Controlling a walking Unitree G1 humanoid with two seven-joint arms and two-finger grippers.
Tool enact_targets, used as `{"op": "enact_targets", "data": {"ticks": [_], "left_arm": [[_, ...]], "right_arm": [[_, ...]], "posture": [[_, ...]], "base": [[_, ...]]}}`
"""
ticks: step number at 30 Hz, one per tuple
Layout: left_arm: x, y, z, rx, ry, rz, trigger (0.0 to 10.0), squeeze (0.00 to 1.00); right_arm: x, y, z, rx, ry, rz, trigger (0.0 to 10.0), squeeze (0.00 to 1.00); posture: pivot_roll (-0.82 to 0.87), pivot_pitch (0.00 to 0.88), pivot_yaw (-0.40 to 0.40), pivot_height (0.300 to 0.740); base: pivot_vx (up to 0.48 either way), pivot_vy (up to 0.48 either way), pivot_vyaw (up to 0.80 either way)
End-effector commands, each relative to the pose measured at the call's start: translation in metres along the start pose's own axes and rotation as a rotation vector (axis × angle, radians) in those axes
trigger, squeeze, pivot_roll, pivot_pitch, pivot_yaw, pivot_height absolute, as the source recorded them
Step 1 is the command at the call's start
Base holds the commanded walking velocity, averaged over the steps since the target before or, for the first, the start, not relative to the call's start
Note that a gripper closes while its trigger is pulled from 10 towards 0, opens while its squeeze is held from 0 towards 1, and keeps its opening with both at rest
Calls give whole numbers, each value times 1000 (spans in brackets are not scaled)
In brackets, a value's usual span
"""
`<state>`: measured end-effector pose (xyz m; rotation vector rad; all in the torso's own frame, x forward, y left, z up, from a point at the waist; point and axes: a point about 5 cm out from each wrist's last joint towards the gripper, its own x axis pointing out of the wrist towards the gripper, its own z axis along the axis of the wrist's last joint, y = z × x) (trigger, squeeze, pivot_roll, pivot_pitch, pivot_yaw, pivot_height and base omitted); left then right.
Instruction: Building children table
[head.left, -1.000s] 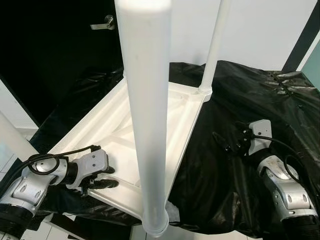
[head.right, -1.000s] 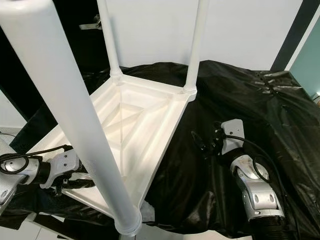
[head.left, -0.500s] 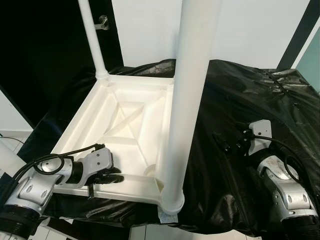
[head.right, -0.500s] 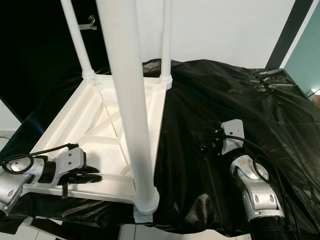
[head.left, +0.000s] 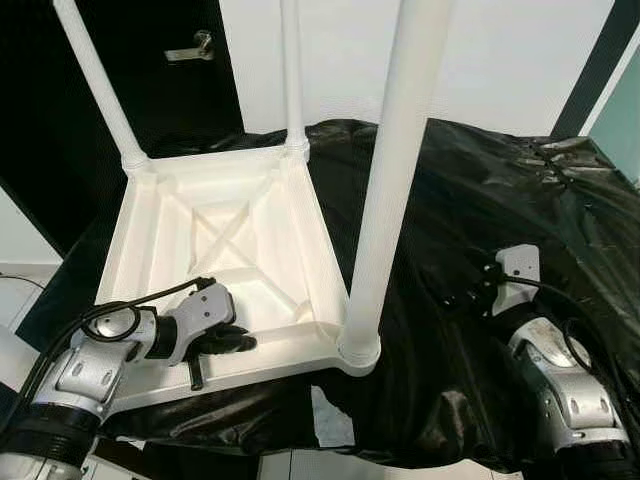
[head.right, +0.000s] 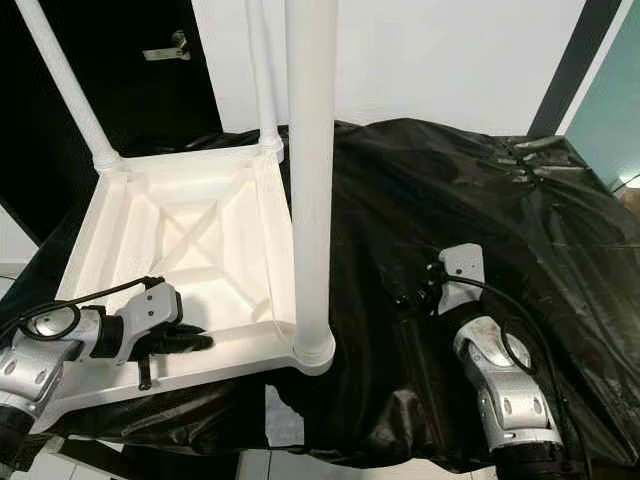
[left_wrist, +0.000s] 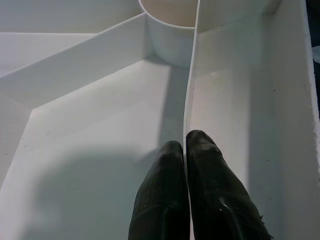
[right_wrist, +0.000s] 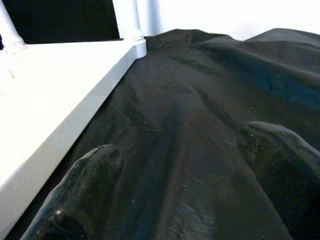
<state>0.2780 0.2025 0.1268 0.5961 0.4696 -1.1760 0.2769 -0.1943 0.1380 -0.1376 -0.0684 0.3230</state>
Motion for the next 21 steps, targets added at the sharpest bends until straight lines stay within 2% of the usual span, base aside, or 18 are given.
{"op": "enact_targets", "data": {"ticks": [1, 2, 3, 6, 7, 8, 10, 12, 13, 14, 15, 16, 17, 20, 21], "left_arm": [[-3, 14, -13, -68, 26, 342, 0, 0], [-2, 12, -9, -70, -12, 322, 10000, 0], [-2, 12, -9, -70, -12, 322, 10000, 0], [-4, 5, 2, -82, -123, 240, 10000, 0], [-4, 5, 2, -82, -123, 240, 10000, 0], [-5, 4, 5, -81, -145, 220, 10000, 1000], [-5, 4, 6, -97, -153, 217, 10000, 1000], [-5, 4, 7, -79, -147, 214, 10000, 1000], [-6, 4, 7, -44, -130, 222, 10000, 1000], [-7, 3, 9, -36, -136, 216, 10000, 604], [-7, 3, 9, -36, -136, 216, 10000, 604], [-8, 3, 11, -31, -142, 210, 10000, 59], [-10, 2, 13, -22, -157, 210, 10000, 0], [-12, 0, 15, -22, -174, 200, 10000, 0], [-14, -2, 17, -14, -204, 188, 10000, 0]], "right_arm": [[-4, 1, 1, 16, -19, -14, 10000, 0], [-10, 5, 0, 32, -32, 14, 10000, 0], [-10, 5, 0, 32, -32, 14, 10000, 0], [-26, 15, -1, 62, -42, 88, 10000, 0], [-26, 15, -1, 62, -42, 88, 10000, 0], [-29, 16, -2, 60, -35, 93, 10000, 0], [-30, 16, -3, 60, -30, 97, 10000, 0], [-31, 16, -3, 60, -28, 105, 10000, 0], [-32, 17, -3, 61, -27, 117, 10000, 0], [-34, 18, -2, 61, -24, 145, 10000, 0], [-34, 18, -2, 61, -24, 145, 10000, 0], [-35, 20, -2, 61, -22, 164, 10000, 0], [-36, 22, -2, 59, -17, 193, 10000, 0], [-38, 24, -1, 60, -13, 223, 10000, 0], [-41, 28, -1, 66, -7, 267, 10000, 0]], "posture": [[7, 0, -9, 740], [5, 0, -7, 740], [5, 0, -7, 740], [1, 0, -4, 740], [1, 0, -4, 740], [-1, 0, -2, 740], [-1, 0, -2, 740], [-2, 0, 0, 740], [-2, 0, 1, 740], [-2, 0, 4, 740], [-2, 0, 4, 740], [-2, 0, 3, 740], [-1, 0, 4, 740], [0, 0, 5, 740], [1, 0, 7, 740]], "base": [[0, 0, 0], [0, 0, 0], [0, 0, 0], [0, 0, 0], [0, 0, 0], [0, 0, 0], [0, 0, 0], [0, 0, 0], [0, 0, 0], [0, 0, 0], [0, 0, 0], [0, 0, 0], [0, 0, 0], [0, 0, 0], [0, 0, 0]]}}
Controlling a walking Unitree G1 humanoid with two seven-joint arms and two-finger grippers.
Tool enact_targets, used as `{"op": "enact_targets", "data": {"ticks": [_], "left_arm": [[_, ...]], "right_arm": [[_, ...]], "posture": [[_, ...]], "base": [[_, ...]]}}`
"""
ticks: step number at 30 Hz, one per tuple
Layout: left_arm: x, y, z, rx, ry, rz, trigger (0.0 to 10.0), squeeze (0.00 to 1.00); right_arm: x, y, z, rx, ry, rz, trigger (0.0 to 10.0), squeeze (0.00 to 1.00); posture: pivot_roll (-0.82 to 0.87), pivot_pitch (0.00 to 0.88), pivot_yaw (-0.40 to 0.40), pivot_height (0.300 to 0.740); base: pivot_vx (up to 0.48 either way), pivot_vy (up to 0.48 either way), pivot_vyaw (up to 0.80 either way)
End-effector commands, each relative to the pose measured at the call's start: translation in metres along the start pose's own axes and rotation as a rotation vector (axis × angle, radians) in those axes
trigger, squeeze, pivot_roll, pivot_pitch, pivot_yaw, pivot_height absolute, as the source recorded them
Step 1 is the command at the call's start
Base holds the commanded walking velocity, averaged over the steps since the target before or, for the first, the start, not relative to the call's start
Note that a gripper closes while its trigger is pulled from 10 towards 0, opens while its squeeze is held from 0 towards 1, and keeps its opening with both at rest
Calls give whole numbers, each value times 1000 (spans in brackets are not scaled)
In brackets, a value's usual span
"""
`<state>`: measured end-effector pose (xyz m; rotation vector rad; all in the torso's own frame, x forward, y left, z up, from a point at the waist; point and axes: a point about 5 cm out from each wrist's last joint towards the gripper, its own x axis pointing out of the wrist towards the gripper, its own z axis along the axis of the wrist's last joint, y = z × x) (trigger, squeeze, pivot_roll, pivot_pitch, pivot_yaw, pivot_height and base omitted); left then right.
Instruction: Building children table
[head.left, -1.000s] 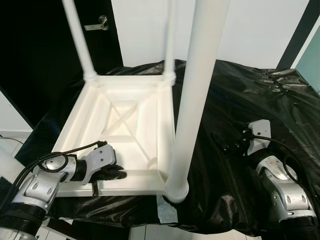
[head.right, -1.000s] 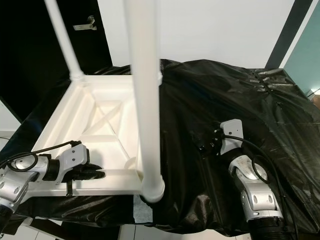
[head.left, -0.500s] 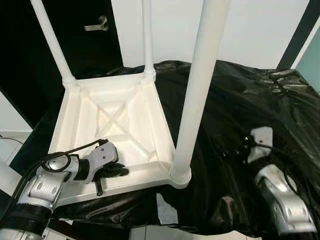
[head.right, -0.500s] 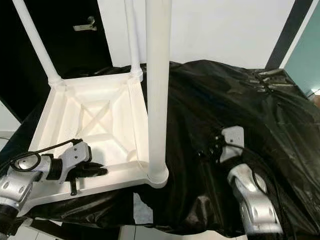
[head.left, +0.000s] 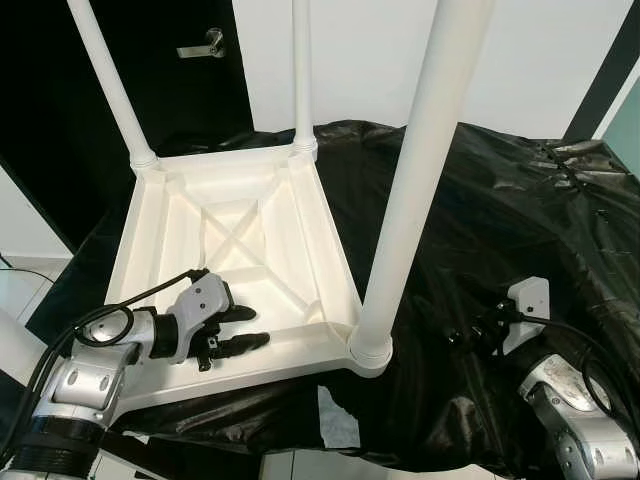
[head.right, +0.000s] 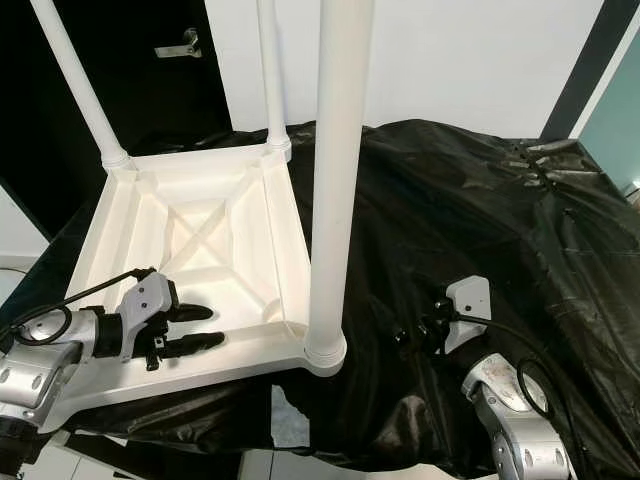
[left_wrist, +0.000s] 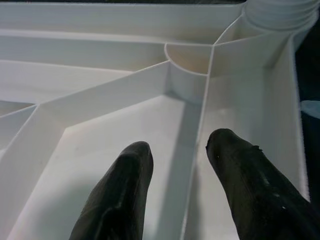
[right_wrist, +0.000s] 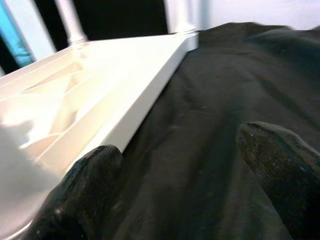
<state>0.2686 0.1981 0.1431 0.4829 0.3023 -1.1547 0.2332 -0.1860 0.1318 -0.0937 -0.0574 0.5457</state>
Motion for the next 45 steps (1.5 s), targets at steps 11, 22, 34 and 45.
{"op": "enact_targets", "data": {"ticks": [11, 22, 34, 45], "left_arm": [[-9, -15, 22, -15, -192, 61, 10000, 0], [1, -34, 24, -58, -215, 47, 10000, 0], [12, -47, 22, -136, -218, 49, 10000, 0], [24, -48, 22, -162, -229, 100, 10000, 0]], "right_arm": [[-9, 31, 1, 50, 93, 375, 10000, 0], [23, 33, 9, -21, 70, 505, 10000, 0], [54, 37, 11, -82, 29, 551, 0, 0], [50, 25, 8, -53, 29, 371, 3961, 0]], "posture": [[17, 0, 1, 740], [44, 0, -13, 740], [51, 0, -27, 740], [26, 0, -26, 740]], "base": [[0, 0, 0], [0, 0, 0], [0, 0, 0], [0, 0, 0]]}}
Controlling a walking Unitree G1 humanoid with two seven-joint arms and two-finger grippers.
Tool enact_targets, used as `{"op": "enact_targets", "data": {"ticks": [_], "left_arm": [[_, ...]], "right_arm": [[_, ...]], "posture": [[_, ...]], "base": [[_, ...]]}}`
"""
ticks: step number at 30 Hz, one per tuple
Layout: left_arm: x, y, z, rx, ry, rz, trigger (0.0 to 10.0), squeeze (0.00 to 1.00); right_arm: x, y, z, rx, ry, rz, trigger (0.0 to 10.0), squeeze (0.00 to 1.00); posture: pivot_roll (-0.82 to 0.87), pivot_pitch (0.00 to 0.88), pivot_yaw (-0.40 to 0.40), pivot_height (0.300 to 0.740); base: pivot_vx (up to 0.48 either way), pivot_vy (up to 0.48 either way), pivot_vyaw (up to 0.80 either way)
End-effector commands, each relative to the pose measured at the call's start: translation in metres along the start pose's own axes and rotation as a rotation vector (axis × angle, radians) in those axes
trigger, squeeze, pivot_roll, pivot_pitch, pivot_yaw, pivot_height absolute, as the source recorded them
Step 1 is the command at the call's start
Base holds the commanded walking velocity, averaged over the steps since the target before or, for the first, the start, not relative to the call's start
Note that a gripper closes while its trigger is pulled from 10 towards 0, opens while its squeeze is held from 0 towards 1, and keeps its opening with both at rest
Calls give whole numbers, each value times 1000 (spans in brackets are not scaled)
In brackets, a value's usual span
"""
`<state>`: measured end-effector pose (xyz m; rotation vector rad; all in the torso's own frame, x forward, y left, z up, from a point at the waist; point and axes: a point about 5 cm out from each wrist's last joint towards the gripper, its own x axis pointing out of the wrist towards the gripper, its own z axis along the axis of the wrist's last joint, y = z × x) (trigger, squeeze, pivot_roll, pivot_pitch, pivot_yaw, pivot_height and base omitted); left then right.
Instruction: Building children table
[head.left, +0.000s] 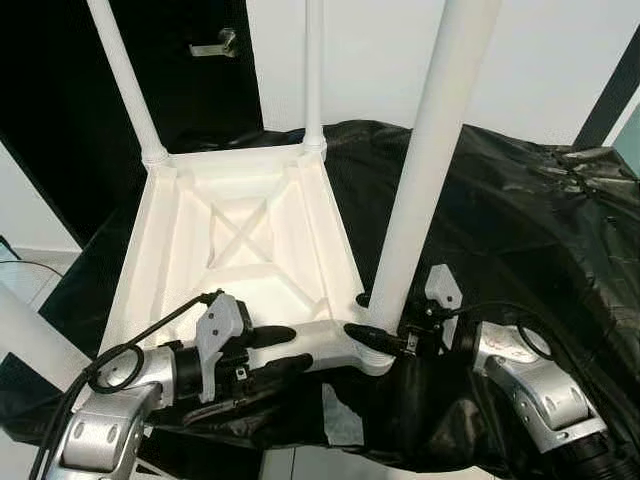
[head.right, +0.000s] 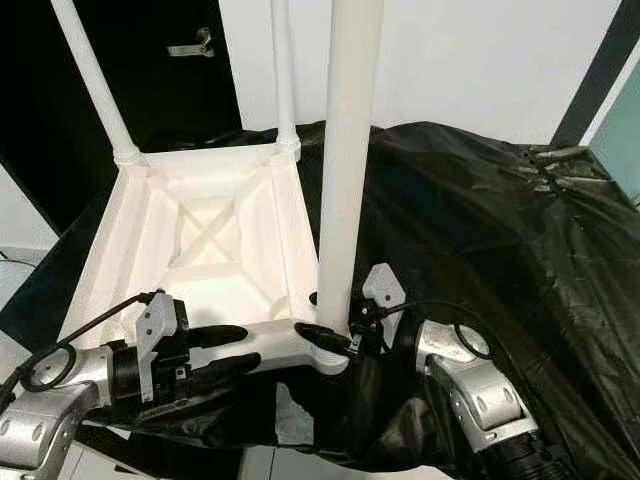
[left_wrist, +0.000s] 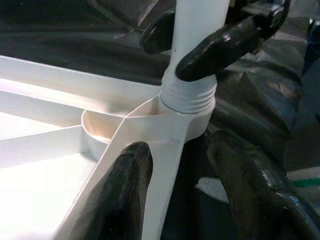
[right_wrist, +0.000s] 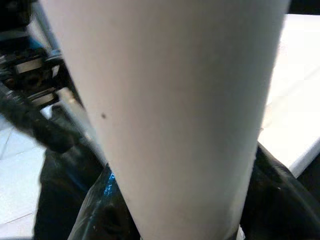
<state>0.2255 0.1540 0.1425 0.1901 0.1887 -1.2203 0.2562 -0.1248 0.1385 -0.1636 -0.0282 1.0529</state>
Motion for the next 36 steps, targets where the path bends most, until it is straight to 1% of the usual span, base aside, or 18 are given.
{"op": "enact_targets", "data": {"ticks": [1, 2, 3, 6, 7, 9, 11, 15, 21, 22, 23, 24, 26, 32, 33, 34, 35, 36], "left_arm": [[4, 7, -1, 14, 8, 156, 10000, 0], [7, 8, -1, 18, 1, 172, 10000, 0], [7, 8, -1, 18, 1, 172, 10000, 0], [12, 11, 0, 29, -11, 207, 10000, 0], [12, 11, 0, 29, -11, 207, 10000, 0], [16, 14, -1, 24, -18, 228, 10000, 0], [16, 14, -1, 24, -18, 228, 10000, 0], [24, 16, 2, 27, -22, 219, 10000, 0], [28, 15, 2, 24, -28, 215, 10000, 0], [31, 13, 2, 22, -31, 217, 10000, 0], [31, 13, 2, 22, -31, 217, 10000, 0], [34, 11, 1, 18, -36, 220, 10000, 0], [36, 9, 1, 12, -41, 219, 10000, 0], [38, 6, 1, 6, -50, 218, 10000, 0], [39, 6, 1, 7, -50, 218, 10000, 0], [39, 6, 1, 7, -50, 218, 10000, 0], [39, 7, 1, 6, -51, 219, 10000, 0], [40, 6, 1, 6, -51, 218, 10000, 0]], "right_arm": [[-8, -12, -2, 1, 14, -138, 3961, 0], [-7, -13, -3, -6, 24, -214, 10000, 0], [-7, -13, -3, -6, 24, -214, 10000, 0], [-4, -16, -5, -19, 40, -356, 10000, 0], [-4, -16, -5, -19, 40, -356, 10000, 0], [0, -19, -9, -17, 45, -489, 10000, 0], [0, -19, -9, -17, 45, -489, 10000, 0], [12, -18, -12, 39, 24, -705, 10000, 0], [20, -14, -12, 62, 11, -767, 10000, 0], [25, -11, -12, 83, 11, -837, 10000, 0], [25, -11, -12, 83, 11, -837, 10000, 0], [36, -4, -10, 104, -4, -855, 10000, 0], [42, 1, -9, 117, -14, -861, 10000, 0], [43, 2, -8, 126, -23, -894, 10000, 0], [43, 1, -7, 121, -33, -904, 10000, 796], [43, 1, -7, 121, -33, -904, 10000, 796], [43, 1, -5, 112, -42, -903, 10000, 1000], [44, 1, -4, 115, -54, -894, 10000, 1000]], "posture": [[26, 0, -26, 740], [17, 0, -18, 740], [17, 0, -18, 740], [3, 0, 1, 740], [3, 0, 1, 740], [-1, 0, 14, 740], [-1, 0, 14, 740], [-7, 0, 17, 740], [-7, 0, 15, 740], [-7, 0, 13, 740], [-7, 0, 13, 740], [2, 0, 7, 740], [2, 0, 6, 740], [8, 0, -3, 740], [7, 0, -4, 740], [7, 0, -4, 740], [6, 0, -4, 740], [6, 0, -4, 740]], "base": [[0, 0, 0], [0, 0, 0], [0, 0, 0], [0, 0, 0], [0, 0, 0], [0, 0, 0], [0, 0, 0], [0, 0, 0], [0, 0, 0], [0, 0, 0], [0, 0, 0], [0, 0, 0], [0, 0, 0], [0, 0, 0], [0, 0, 0], [0, 0, 0], [0, 0, 0], [0, 0, 0]]}}
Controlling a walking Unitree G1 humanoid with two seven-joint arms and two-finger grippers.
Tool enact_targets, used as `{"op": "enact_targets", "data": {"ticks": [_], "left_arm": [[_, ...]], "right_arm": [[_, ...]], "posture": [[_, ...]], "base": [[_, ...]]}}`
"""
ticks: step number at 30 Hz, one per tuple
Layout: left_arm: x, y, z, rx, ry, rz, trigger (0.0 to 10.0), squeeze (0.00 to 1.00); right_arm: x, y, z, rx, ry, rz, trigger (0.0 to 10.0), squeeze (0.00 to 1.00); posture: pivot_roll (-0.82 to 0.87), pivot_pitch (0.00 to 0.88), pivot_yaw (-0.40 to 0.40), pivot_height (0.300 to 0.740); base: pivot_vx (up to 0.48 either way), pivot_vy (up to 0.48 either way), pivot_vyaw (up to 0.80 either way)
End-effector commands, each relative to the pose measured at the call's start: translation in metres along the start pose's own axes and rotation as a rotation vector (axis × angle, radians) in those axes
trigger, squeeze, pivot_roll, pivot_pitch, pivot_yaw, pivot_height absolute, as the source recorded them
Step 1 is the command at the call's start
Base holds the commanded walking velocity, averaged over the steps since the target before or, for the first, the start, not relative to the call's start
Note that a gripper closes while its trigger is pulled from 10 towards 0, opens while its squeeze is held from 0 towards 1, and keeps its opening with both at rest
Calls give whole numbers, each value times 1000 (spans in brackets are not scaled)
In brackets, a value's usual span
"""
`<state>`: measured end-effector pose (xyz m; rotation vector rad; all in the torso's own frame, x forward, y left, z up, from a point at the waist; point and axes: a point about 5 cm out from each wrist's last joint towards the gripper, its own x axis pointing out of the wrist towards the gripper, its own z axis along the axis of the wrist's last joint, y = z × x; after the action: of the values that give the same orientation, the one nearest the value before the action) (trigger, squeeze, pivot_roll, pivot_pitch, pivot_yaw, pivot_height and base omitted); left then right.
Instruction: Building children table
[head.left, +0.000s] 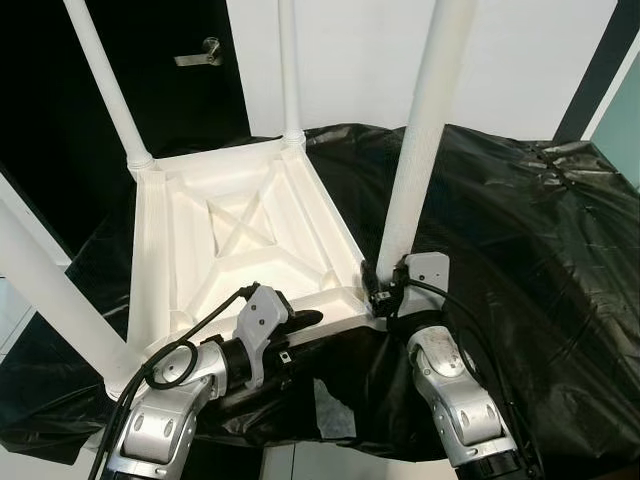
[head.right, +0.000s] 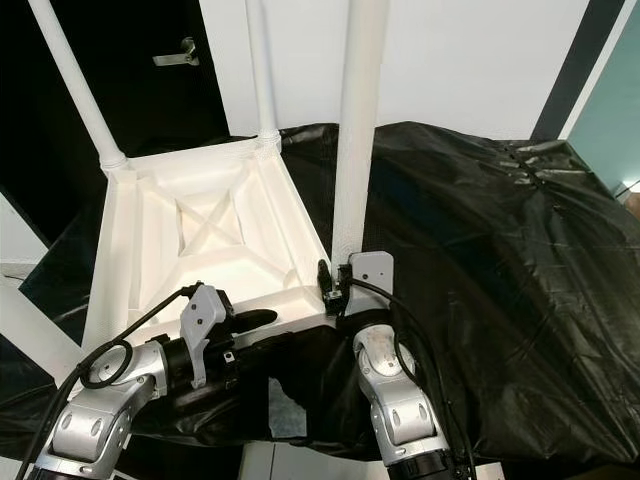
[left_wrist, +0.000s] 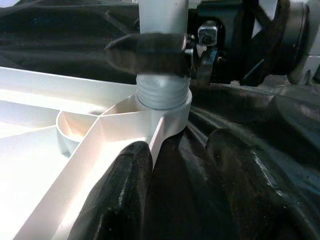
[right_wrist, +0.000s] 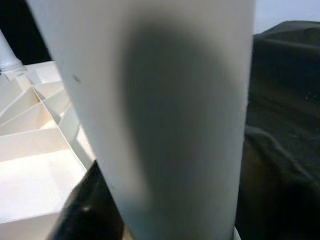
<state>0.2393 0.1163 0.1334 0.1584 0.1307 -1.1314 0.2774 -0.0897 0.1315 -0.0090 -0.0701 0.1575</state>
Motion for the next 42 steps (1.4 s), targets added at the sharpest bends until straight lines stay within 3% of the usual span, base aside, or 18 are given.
{"op": "enact_targets", "data": {"ticks": [1, 9, 10, 15, 16, 20, 23, 28, 29, 31, 32, 42], "left_arm": [[-1, 6, 0, 14, 5, 125, 10000, 0], [1, 6, 2, 17, -1, 116, 10000, 0], [2, 6, 2, 19, -3, 116, 10000, 0], [2, 6, 3, 20, -4, 116, 10000, 0], [3, 6, 3, 20, -6, 113, 10000, 0], [3, 6, 3, 20, -8, 109, 10000, 0], [4, 3, 4, 18, -11, 82, 10000, 0], [4, 2, 3, 21, -8, 67, 10000, 0], [3, 1, 3, 20, -6, 62, 10000, 0], [3, 1, 3, 20, -6, 62, 10000, 0], [3, 1, 2, 21, -5, 57, 10000, 0], [4, 0, 2, 15, -9, 63, 10000, 0]], "right_arm": [[1, 3, 1, 1, -11, 8, 10000, 1000], [-4, -12, 6, 15, -44, 113, 10000, 1000], [-7, -21, 7, 23, -52, 187, 10000, 596], [-9, -26, 8, 16, -54, 231, 10000, 596], [-9, -33, 9, 1, -57, 279, 10000, 0], [-9, -40, 10, -14, -59, 341, 10000, 0], [-4, -53, 13, -85, -39, 522, 10000, 0], [0, -53, 10, -123, -11, 620, 10000, 0], [2, -51, 8, -139, 8, 672, 7176, 0], [2, -51, 8, -139, 8, 672, 7176, 0], [3, -50, 6, -156, 20, 713, 0, 0], [4, -58, 1, -153, 53, 747, 0, 0]], "posture": [[6, 0, -4, 740], [4, 0, -13, 740], [3, 0, -14, 740], [3, 0, -14, 740], [1, 0, -15, 740], [-1, 0, -14, 740], [0, 0, -14, 740], [1, 0, -12, 740], [1, 0, -9, 740], [1, 0, -9, 740], [2, 0, -9, 740], [7, 0, -23, 740]], "base": [[0, 0, 0], [0, 0, 0], [0, 0, 0], [0, 0, 0], [0, 0, 0], [0, 0, 0], [0, 0, 0], [0, 0, 0], [0, 0, 0], [0, 0, 0], [0, 0, 0], [0, 0, 0]]}}
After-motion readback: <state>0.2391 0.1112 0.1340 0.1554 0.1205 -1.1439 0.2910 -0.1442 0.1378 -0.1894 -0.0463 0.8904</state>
